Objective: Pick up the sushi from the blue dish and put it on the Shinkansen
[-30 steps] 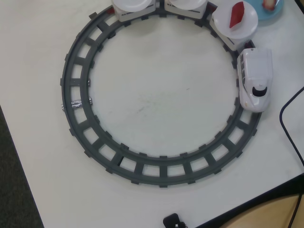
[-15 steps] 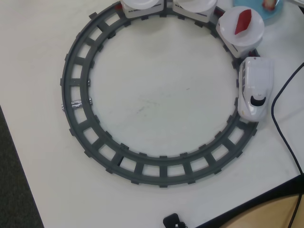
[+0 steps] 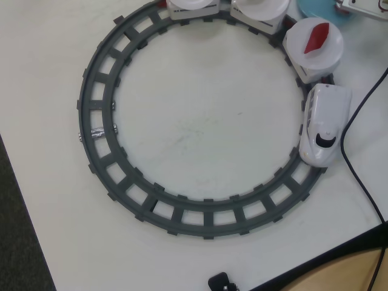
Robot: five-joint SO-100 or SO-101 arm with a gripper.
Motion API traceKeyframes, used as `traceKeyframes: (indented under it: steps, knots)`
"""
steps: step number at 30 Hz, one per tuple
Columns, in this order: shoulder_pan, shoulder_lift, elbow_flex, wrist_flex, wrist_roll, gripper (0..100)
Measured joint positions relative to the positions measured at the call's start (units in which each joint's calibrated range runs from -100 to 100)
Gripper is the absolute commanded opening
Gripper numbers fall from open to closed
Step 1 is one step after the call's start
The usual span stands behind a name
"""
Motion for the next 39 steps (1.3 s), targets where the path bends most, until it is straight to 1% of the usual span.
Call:
traceKeyframes:
  steps: [3,7,10,17,24,27,32,36,39]
  knots:
    - [-0.08,0.00,0.00,0.00,0.00,20]
    - [-0.39,0.00,0.00,0.00,0.10,8]
    - [-0.63,0.17,-0.09,0.00,0.10,3]
    - [-0.63,2.19,-1.98,0.09,-0.10,2]
    - [0.16,0.59,-2.70,1.66,-0.31,2]
    - [1.97,-5.73,-2.70,3.32,-0.47,2]
    - [1.34,-21.81,-0.36,6.82,-0.31,2]
    - [1.65,-35.54,8.01,7.09,-0.21,2]
    - [-0.24,-46.23,16.48,7.09,-0.21,2]
